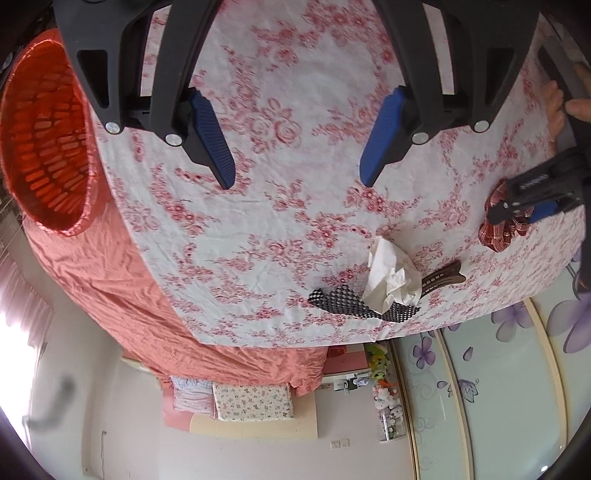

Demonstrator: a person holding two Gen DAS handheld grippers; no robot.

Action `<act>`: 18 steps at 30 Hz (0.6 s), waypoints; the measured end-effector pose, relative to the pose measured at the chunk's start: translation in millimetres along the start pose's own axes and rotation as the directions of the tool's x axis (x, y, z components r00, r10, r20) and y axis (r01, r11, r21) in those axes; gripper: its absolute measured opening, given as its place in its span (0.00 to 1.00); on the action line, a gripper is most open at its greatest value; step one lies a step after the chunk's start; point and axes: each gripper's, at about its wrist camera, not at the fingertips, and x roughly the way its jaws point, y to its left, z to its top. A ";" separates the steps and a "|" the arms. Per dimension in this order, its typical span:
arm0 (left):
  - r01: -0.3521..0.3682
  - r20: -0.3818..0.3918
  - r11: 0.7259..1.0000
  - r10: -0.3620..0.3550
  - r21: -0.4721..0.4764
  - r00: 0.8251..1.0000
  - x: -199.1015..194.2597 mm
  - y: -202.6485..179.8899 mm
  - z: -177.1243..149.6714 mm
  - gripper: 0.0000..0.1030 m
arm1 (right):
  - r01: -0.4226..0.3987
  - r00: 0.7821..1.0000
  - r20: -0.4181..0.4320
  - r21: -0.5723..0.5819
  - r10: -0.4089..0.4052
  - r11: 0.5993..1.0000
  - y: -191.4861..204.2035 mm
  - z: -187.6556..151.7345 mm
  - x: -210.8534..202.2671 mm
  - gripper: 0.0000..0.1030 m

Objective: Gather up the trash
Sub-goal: 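Grasp the plaid scrunchie with the left tool while the right tool grasps the white tissue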

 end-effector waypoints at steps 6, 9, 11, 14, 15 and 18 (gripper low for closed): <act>0.025 -0.018 0.996 -0.027 -0.090 0.999 6.3 29.0 -0.4 0.68 | -0.079 0.997 -0.013 0.013 0.079 0.997 22.2 20.6 22.5 0.67; 0.024 -0.019 0.995 -0.026 -0.094 0.999 5.3 29.9 -1.4 0.68 | -0.117 0.993 -0.031 0.040 0.118 0.992 34.7 32.8 37.2 0.67; 0.022 -0.021 0.996 -0.024 -0.090 0.999 5.2 29.2 -2.1 0.69 | -0.132 0.990 -0.044 0.045 0.134 0.990 45.5 41.1 48.4 0.71; 0.022 -0.021 0.995 -0.024 -0.092 0.999 5.3 28.8 -1.9 0.69 | -0.124 0.990 -0.066 0.027 0.125 0.992 62.2 53.9 67.1 0.73; 0.023 -0.020 0.995 -0.025 -0.097 0.999 5.3 29.4 -2.0 0.69 | -0.121 0.989 -0.077 0.024 0.123 0.992 66.2 57.8 73.3 0.73; 0.021 -0.020 0.994 -0.023 -0.108 1.000 5.6 28.8 -1.9 0.69 | -0.103 0.990 -0.098 0.015 0.104 0.995 74.9 68.6 90.8 0.73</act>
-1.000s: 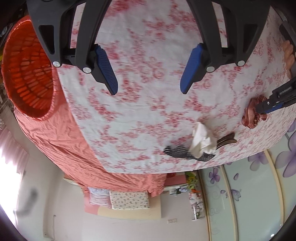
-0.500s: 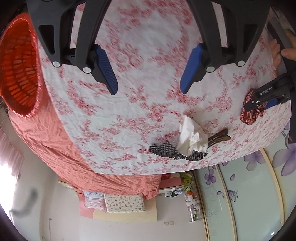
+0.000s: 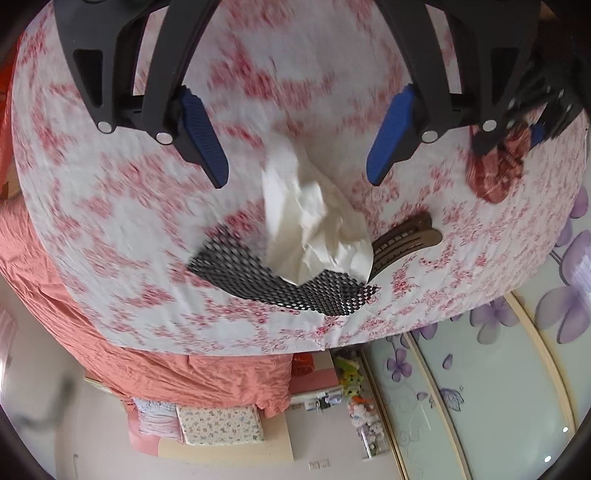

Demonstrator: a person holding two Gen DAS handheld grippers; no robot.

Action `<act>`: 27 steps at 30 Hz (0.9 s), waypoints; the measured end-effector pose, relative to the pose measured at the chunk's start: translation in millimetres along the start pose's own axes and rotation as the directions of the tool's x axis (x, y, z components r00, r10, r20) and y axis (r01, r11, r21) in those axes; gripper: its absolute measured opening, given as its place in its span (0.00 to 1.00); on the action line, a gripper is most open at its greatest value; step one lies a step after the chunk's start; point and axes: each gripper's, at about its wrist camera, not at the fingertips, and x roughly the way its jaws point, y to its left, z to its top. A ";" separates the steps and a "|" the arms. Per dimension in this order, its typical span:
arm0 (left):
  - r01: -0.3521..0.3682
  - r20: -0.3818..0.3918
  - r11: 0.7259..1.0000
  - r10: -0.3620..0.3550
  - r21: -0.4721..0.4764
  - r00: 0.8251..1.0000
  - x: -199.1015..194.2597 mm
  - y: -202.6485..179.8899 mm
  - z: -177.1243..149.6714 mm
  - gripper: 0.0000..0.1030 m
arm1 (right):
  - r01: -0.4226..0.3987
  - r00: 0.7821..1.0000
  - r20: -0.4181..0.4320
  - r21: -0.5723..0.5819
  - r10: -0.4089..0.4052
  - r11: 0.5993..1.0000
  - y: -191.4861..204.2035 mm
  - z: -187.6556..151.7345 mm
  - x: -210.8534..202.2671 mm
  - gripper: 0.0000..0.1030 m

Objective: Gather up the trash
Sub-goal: 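Grasp the plaid scrunchie with the left tool while the right tool grasps the white tissue, then lift the plaid scrunchie higher with the left tool while the right tool holds the tissue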

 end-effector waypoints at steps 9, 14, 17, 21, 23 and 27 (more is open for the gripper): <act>-0.009 -0.001 1.000 0.009 -0.008 1.000 1.1 -2.0 2.2 0.69 | -0.002 1.000 -0.008 -0.012 0.002 1.000 -2.5 5.2 8.7 0.36; -0.010 -0.002 1.000 0.010 -0.008 1.000 1.4 -2.4 2.4 0.69 | -0.013 1.000 -0.003 -0.022 0.013 1.000 -17.9 -20.8 -15.6 0.34; -0.010 -0.002 1.000 0.010 -0.007 1.000 1.4 -2.2 2.4 0.69 | 0.018 1.000 0.006 -0.037 -0.018 0.999 -31.7 -42.7 -35.6 0.34; -0.004 -0.001 1.000 0.004 0.004 1.000 1.5 -4.5 2.6 0.69 | 0.108 0.994 0.033 -0.019 -0.107 0.994 -62.2 -68.4 -64.1 0.34; 0.003 -0.001 1.000 -0.003 0.024 1.000 0.7 -7.7 1.5 0.69 | 0.148 0.988 0.047 0.008 -0.149 0.989 -80.0 -75.6 -76.5 0.34; 0.079 -0.002 0.995 -0.079 0.059 0.997 -5.3 -22.9 -5.7 0.68 | 0.175 0.982 0.062 0.051 -0.178 0.983 -104.0 -81.9 -86.2 0.41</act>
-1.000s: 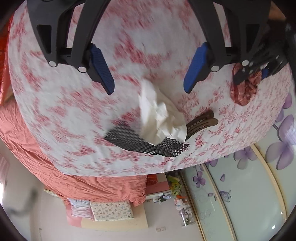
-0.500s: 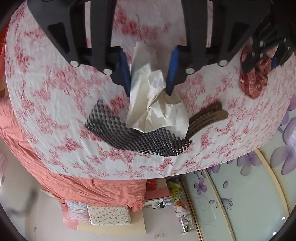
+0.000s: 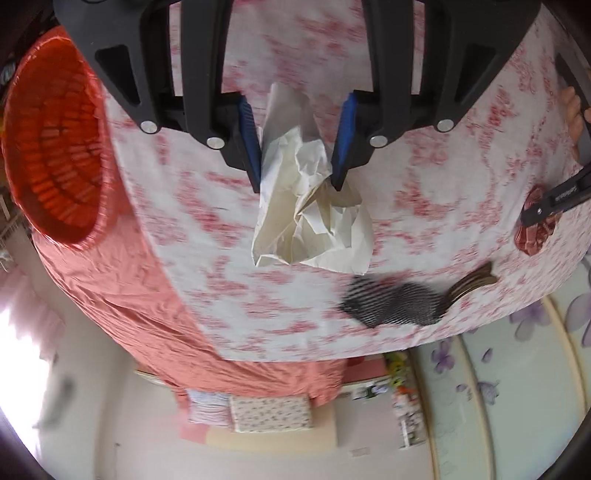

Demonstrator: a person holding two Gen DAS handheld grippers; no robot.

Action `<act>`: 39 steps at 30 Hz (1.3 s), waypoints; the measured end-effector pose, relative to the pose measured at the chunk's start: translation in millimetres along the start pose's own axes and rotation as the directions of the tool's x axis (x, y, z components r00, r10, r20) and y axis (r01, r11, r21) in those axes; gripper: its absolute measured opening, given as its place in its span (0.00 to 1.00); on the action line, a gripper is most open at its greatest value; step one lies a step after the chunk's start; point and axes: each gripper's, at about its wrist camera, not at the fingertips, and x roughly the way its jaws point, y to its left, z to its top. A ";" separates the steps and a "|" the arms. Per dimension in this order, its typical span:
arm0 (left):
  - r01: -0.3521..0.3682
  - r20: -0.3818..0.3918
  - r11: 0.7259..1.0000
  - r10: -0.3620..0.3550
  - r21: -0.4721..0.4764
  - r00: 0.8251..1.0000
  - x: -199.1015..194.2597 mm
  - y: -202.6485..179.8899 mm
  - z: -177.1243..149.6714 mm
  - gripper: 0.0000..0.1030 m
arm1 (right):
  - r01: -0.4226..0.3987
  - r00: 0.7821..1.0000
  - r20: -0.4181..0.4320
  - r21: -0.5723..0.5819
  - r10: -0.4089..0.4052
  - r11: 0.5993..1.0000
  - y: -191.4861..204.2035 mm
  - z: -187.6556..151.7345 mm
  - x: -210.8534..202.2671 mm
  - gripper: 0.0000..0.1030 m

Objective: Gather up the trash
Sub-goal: 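Lift the plaid scrunchie higher with the left tool while the right tool holds the tissue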

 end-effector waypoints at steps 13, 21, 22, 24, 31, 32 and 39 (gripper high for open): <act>-0.041 -0.021 0.993 0.043 0.108 0.999 5.6 -29.7 -4.1 0.70 | 0.001 1.000 -0.014 0.025 0.000 1.000 -0.2 -3.0 15.8 0.42; -0.041 -0.022 0.994 0.044 0.103 0.999 5.8 -26.0 -4.0 0.71 | 0.020 1.000 -0.019 0.017 -0.020 1.000 1.7 -3.8 16.1 0.43; -0.044 -0.022 0.994 0.046 0.103 0.999 5.3 -27.3 -4.2 0.71 | 0.016 1.000 -0.019 0.021 -0.016 1.000 1.1 -3.8 16.1 0.43; -0.047 -0.022 0.994 0.049 0.101 0.999 5.4 -26.7 -4.4 0.72 | 0.013 1.000 -0.018 0.026 -0.012 1.000 1.0 -3.6 16.4 0.43; -0.047 -0.022 0.994 0.049 0.100 0.999 5.3 -26.3 -4.1 0.72 | 0.012 1.000 -0.018 0.027 -0.011 1.000 0.1 -3.9 16.7 0.43; -0.047 -0.022 0.994 0.049 0.098 0.999 5.3 -26.0 -4.1 0.72 | 0.011 1.000 -0.018 0.028 -0.011 1.000 0.1 -3.9 16.7 0.43; -0.047 -0.022 0.994 0.050 0.097 0.999 5.3 -25.6 -3.5 0.72 | -0.005 1.000 -0.016 0.042 0.006 0.999 -2.6 -3.5 17.1 0.44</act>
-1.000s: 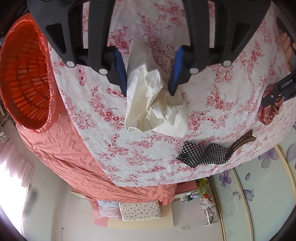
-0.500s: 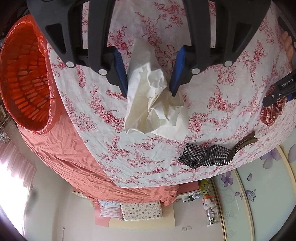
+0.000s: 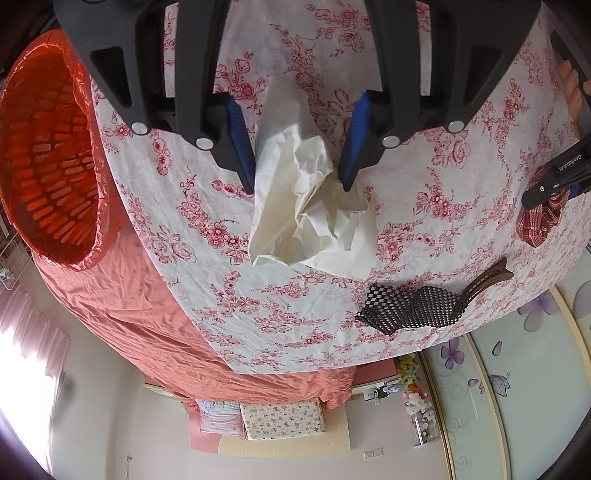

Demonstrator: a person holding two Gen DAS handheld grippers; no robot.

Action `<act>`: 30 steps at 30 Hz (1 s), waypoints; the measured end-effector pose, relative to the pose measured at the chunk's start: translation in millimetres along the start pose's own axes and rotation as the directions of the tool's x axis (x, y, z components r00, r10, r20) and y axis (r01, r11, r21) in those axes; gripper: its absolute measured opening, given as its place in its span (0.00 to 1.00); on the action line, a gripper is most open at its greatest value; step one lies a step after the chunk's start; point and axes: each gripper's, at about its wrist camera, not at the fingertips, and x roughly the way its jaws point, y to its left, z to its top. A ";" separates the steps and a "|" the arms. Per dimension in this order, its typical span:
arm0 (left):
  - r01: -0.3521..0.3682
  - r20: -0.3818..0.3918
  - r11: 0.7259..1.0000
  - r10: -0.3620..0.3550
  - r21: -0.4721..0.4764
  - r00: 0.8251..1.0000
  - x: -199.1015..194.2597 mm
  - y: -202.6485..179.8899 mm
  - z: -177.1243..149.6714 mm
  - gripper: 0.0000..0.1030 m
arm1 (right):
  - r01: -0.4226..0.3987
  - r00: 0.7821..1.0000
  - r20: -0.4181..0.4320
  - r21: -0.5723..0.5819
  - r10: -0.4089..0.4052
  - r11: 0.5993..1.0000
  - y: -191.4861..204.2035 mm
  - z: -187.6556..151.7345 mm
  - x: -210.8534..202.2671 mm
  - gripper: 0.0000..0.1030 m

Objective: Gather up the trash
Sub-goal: 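Lift the plaid scrunchie higher with the left tool while the right tool holds the tissue, then carry the plaid scrunchie and white tissue over the orange basket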

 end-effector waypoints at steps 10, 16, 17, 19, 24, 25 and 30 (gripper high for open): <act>0.004 0.016 1.000 -0.004 0.024 1.000 -9.4 -6.5 -4.1 0.38 | -0.061 0.998 0.031 0.047 0.060 0.997 -14.3 -1.4 -7.9 0.31; 0.003 0.045 0.999 -0.004 0.036 0.999 -28.5 -16.6 -2.9 0.36 | -0.052 0.996 0.081 0.060 0.047 0.997 -23.5 -4.3 -35.2 0.30; 0.006 0.053 0.999 -0.008 0.036 0.999 -33.4 -17.9 -2.6 0.36 | -0.046 0.995 0.094 0.064 0.040 0.997 -25.9 -4.6 -42.4 0.30; 0.012 0.075 0.999 -0.015 0.044 0.997 -45.0 -24.3 -1.8 0.36 | -0.032 0.993 0.119 0.065 0.024 0.997 -29.2 -5.3 -54.8 0.30; 0.032 0.123 0.996 -0.042 0.081 0.992 -72.7 -46.6 -0.9 0.36 | 0.040 0.979 0.196 0.048 -0.049 0.998 -37.7 -11.6 -91.9 0.31; 0.037 0.132 0.995 -0.049 0.089 0.990 -78.2 -51.8 -0.7 0.36 | 0.067 0.973 0.220 0.043 -0.074 0.997 -39.4 -14.4 -101.6 0.31; 0.079 0.172 0.988 -0.102 0.135 0.980 -103.8 -78.9 -2.7 0.36 | 0.147 0.942 0.298 0.041 -0.152 0.988 -49.7 -23.2 -134.7 0.31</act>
